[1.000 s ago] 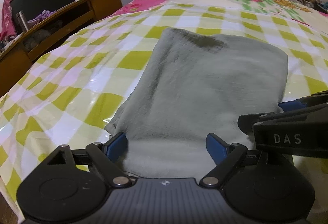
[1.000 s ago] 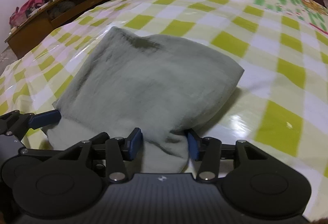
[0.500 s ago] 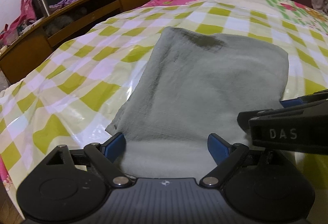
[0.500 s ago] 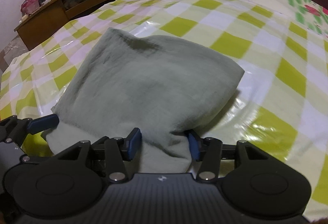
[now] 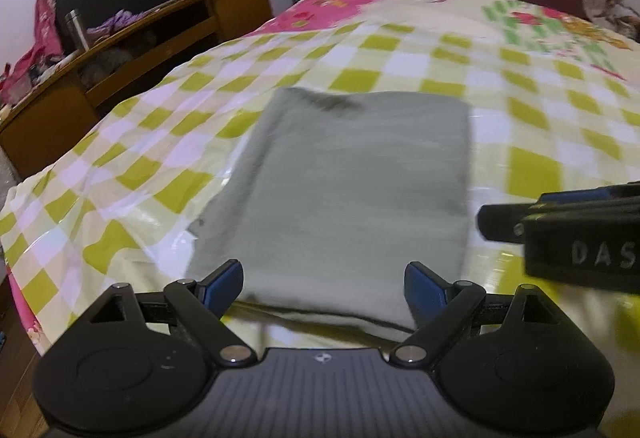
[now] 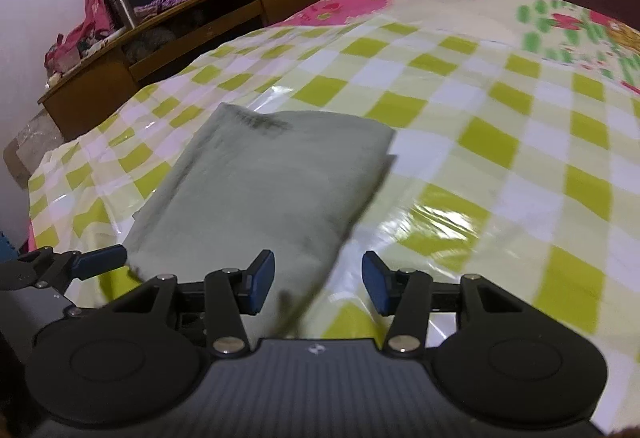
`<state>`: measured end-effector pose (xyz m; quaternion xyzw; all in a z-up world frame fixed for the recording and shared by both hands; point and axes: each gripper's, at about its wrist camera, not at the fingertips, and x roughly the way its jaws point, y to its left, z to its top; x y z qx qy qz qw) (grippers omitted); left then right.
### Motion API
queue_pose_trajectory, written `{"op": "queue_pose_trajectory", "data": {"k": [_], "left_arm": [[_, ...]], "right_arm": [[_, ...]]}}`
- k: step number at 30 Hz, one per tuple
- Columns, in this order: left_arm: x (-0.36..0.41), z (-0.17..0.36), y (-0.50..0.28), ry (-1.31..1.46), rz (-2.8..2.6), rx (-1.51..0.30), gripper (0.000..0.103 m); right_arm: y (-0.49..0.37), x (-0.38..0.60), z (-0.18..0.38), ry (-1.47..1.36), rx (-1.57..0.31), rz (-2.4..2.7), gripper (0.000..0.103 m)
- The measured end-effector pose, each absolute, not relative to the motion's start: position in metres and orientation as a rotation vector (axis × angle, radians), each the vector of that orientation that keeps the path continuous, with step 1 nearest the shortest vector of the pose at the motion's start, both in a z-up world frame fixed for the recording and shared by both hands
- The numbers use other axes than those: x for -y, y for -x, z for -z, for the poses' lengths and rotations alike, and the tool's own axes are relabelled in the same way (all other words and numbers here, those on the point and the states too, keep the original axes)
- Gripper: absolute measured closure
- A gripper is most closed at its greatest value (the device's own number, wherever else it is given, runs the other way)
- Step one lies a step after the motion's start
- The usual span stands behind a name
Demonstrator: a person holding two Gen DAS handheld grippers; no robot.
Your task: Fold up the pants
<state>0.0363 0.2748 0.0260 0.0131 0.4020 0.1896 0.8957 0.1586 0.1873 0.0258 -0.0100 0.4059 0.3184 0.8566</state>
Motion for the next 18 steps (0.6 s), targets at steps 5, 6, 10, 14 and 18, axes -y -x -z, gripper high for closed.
{"op": "queue_pose_trajectory", "data": {"k": [5, 6, 10, 14, 18], "left_arm": [[-0.243, -0.036, -0.021, -0.033, -0.353, -0.819, 0.002], [-0.237, -0.038, -0.018, -0.036, -0.346, -0.815, 0.002], [-0.217, -0.045, 0.000, -0.058, -0.327, -0.801, 0.002], [-0.206, -0.052, 0.015, -0.081, -0.323, -0.793, 0.002], [-0.199, -0.058, 0.027, -0.113, -0.329, -0.783, 0.002]], "right_arm": [[-0.132, -0.157, -0.037, 0.020, -0.822, -0.652, 0.052], [-0.127, -0.150, -0.039, 0.016, -0.819, -0.647, 0.052], [-0.109, -0.130, -0.046, -0.010, -0.817, -0.641, 0.052], [-0.089, -0.124, -0.051, -0.011, -0.805, -0.662, 0.052], [-0.074, -0.121, -0.057, -0.016, -0.791, -0.674, 0.052]]}}
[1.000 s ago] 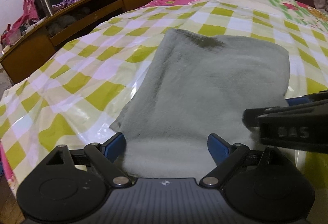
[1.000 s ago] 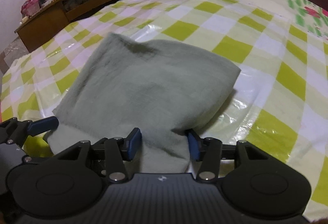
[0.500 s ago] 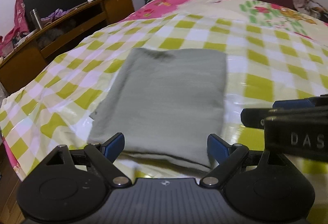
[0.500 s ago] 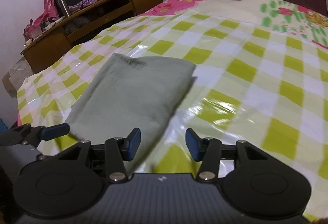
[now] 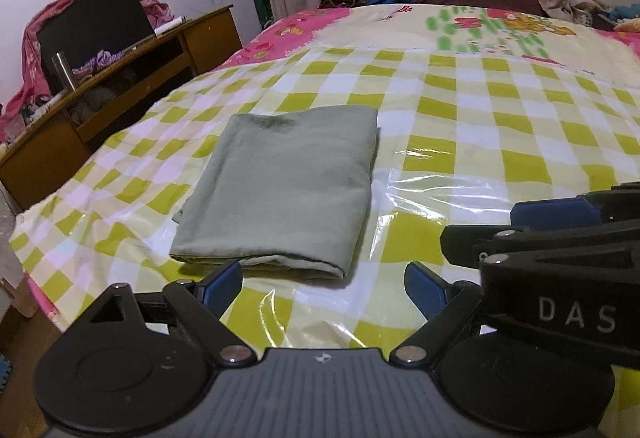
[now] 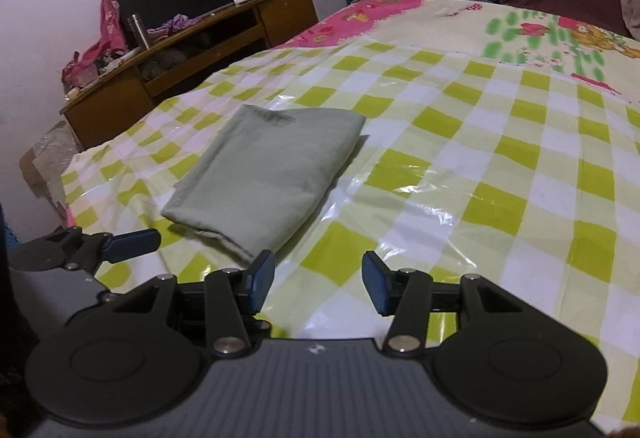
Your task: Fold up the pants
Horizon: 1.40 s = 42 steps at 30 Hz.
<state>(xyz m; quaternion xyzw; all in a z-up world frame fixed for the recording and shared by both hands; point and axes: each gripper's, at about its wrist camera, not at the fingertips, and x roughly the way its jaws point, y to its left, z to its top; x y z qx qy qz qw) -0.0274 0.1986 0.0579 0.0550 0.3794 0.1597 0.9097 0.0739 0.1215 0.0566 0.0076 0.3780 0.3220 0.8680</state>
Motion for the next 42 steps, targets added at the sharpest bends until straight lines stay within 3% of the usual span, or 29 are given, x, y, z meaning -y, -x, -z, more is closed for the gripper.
{"op": "queue_pose_trajectory", "data": {"k": [42], "left_arm": [[-0.212, -0.059, 0.057, -0.092, -0.459, -0.776, 0.000]], "right_arm": [[-0.046, -0.109, -0.054, -0.025, -0.808, -0.654, 0.052]]}}
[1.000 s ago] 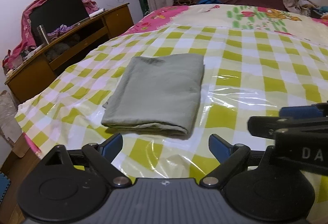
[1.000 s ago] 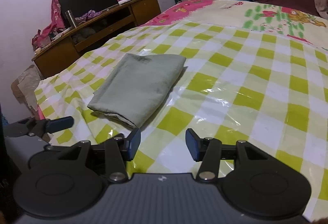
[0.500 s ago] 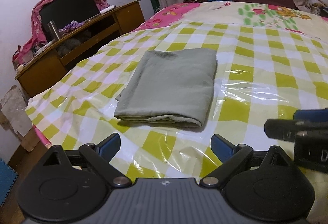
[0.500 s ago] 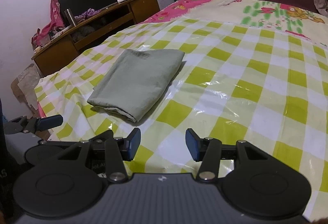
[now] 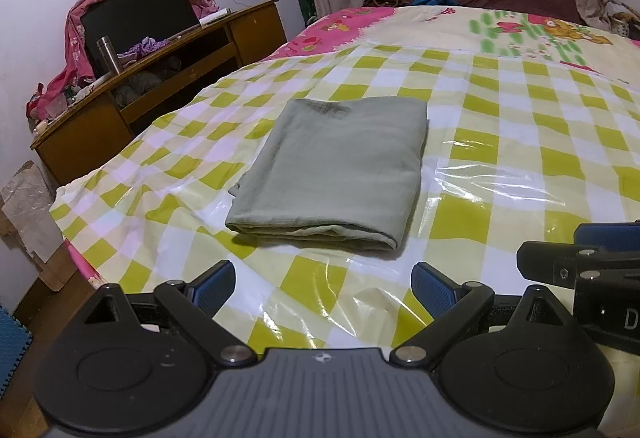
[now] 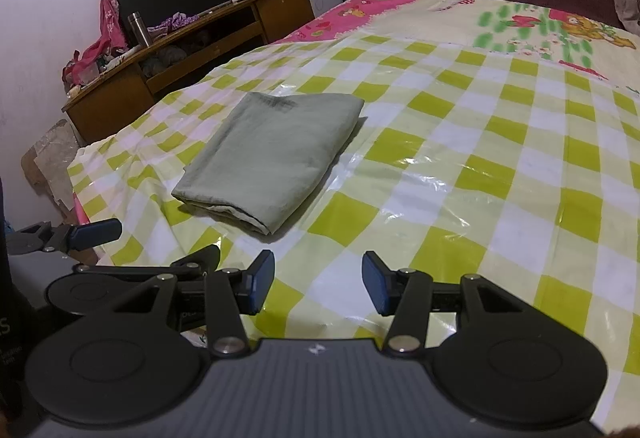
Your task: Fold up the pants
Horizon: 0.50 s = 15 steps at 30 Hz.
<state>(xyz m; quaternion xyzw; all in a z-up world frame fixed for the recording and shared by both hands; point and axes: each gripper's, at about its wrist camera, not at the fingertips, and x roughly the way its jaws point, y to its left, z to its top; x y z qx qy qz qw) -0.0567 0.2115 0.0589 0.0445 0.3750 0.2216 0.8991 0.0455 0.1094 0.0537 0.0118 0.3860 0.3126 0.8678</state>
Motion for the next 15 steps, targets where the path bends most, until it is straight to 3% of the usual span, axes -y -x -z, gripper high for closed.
{"op": "queue_pose_trajectory", "data": {"k": [15], "left_arm": [[-0.2120, -0.0591, 0.0585, -0.085, -0.464, -0.774, 0.000]], "right_arm": [[-0.0446, -0.1100, -0.0541, -0.021, -0.809, -0.657, 0.052]]}}
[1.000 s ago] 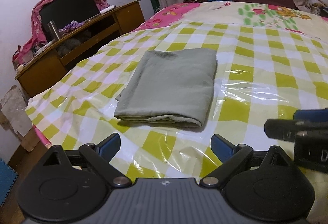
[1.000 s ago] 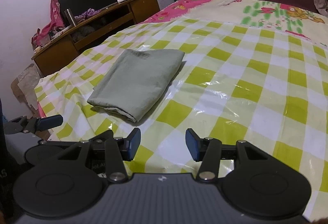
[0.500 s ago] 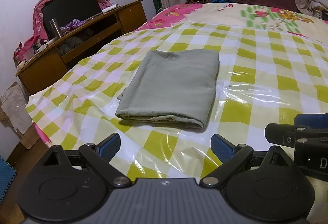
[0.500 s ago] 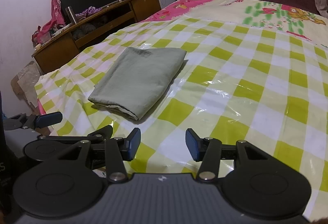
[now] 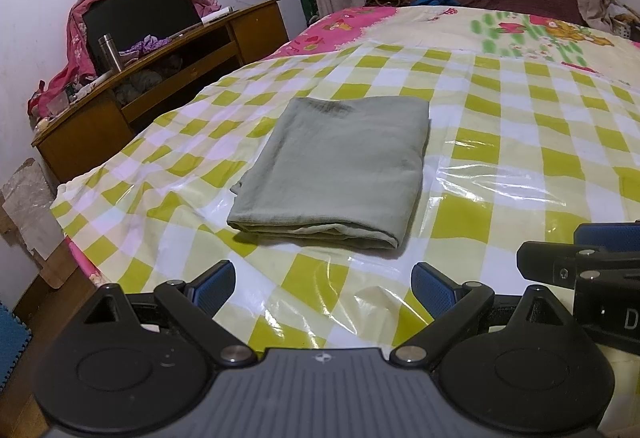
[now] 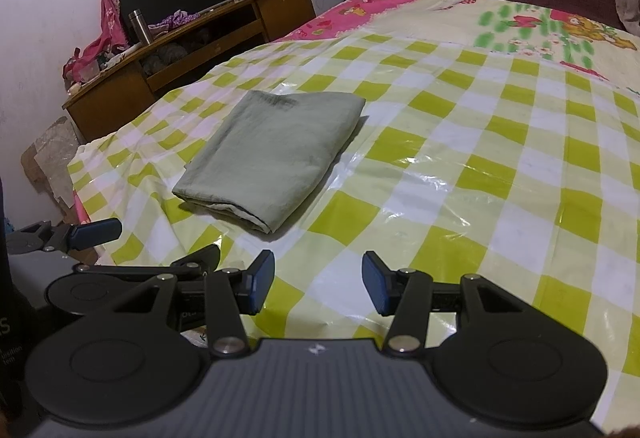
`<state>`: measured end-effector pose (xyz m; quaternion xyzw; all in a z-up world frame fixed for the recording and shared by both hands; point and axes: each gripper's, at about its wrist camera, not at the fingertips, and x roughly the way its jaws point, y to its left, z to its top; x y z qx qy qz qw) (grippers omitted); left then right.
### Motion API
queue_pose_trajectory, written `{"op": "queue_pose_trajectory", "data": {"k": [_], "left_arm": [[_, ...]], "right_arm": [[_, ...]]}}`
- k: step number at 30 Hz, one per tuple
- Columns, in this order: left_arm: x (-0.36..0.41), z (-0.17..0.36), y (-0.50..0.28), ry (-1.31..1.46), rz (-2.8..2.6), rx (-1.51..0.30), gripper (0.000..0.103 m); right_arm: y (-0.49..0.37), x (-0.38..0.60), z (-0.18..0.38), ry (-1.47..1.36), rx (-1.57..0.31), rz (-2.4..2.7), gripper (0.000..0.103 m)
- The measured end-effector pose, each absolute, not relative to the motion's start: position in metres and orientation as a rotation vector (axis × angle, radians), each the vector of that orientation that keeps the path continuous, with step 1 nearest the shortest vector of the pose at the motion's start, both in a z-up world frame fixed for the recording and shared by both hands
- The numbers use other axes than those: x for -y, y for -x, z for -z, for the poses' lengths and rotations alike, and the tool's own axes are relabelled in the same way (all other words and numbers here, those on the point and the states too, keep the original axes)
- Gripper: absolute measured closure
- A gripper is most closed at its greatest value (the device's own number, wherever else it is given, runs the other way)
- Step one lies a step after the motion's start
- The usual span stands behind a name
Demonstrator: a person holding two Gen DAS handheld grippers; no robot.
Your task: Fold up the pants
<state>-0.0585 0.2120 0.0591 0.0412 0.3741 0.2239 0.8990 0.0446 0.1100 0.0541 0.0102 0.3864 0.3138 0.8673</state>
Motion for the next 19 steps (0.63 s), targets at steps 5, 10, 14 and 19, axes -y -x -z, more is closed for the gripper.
{"op": "queue_pose_trajectory", "data": {"k": [5, 10, 14, 19], "left_arm": [[-0.2126, -0.0587, 0.0600, -0.088, -0.467, -0.776, 0.000], [-0.2141, -0.0576, 0.0618, -0.084, -0.471, -0.781, 0.000], [-0.2138, -0.0573, 0.0604, -0.085, -0.473, -0.783, 0.000], [-0.2129, -0.0565, 0.0608, -0.090, -0.477, -0.783, 0.000]], "right_arm": [[-0.0448, -0.1106, -0.0538, -0.019, -0.814, -0.658, 0.052], [-0.0455, -0.1101, -0.0538, -0.013, -0.818, -0.665, 0.052], [-0.0457, -0.1099, -0.0532, -0.013, -0.819, -0.666, 0.052], [-0.0453, -0.1100, -0.0527, -0.013, -0.820, -0.666, 0.052]]}}
